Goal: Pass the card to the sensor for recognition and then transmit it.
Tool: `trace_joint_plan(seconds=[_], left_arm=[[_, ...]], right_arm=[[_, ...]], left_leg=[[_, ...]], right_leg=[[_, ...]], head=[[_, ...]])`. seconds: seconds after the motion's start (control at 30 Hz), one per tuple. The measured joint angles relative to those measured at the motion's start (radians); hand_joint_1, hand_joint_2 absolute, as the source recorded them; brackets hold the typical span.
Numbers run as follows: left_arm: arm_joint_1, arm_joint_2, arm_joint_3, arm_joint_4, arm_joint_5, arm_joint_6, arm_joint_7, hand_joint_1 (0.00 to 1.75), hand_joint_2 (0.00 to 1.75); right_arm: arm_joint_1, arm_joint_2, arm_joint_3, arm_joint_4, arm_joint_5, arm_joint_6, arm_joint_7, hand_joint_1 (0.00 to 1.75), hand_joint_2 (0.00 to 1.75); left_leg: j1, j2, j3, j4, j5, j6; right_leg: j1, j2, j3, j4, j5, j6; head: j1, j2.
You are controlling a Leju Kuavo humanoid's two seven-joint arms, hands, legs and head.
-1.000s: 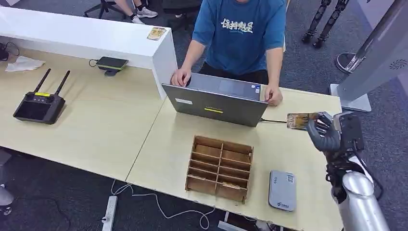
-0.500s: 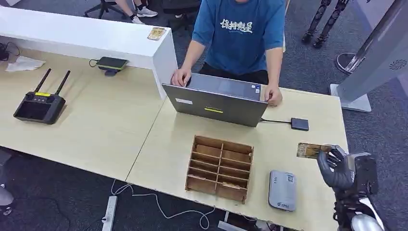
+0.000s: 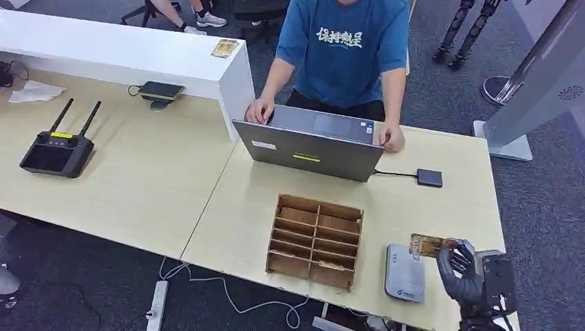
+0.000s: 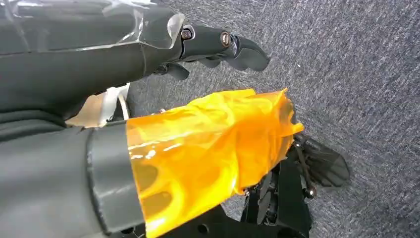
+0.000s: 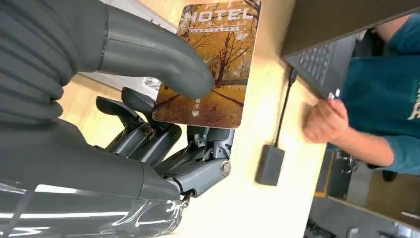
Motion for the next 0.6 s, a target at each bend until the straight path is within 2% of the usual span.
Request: trace_joint_plan(seconds=[0.33,0.5,0.6], left_arm=[[0.000,0.000,0.000,0.000,-0.008,0.000,0.002,0.00,0.00],[0.000,0.000,0.000,0.000,-0.014,-0.001,0.007,0.00,0.00],[0.000,0.000,0.000,0.000,-0.015,-0.005,0.009,0.00,0.00]], right_arm=[[0.013,0.068,0.014,0.049,0.103,-0.095,0.005,1.75,1.75],[0.010,0.084,0.030,0.070,0.218,-0.147,0.038,1.75,1.75],[0.002,0.085,0.038,0.082,0.286,-0.153,0.063,1.75,1.75]], left_leg=[[0.000,0.000,0.000,0.000,0.000,0.000],[0.000,0.000,0.000,0.000,0.000,0.000],[0.000,0.000,0.000,0.000,0.000,0.000]], right_leg=[[0.000,0.000,0.000,0.000,0.000,0.000],[0.000,0.000,0.000,0.000,0.000,0.000],[0.000,0.000,0.000,0.000,0.000,0.000]], head=[[0.000,0.000],[0.000,0.000],[0.000,0.000]])
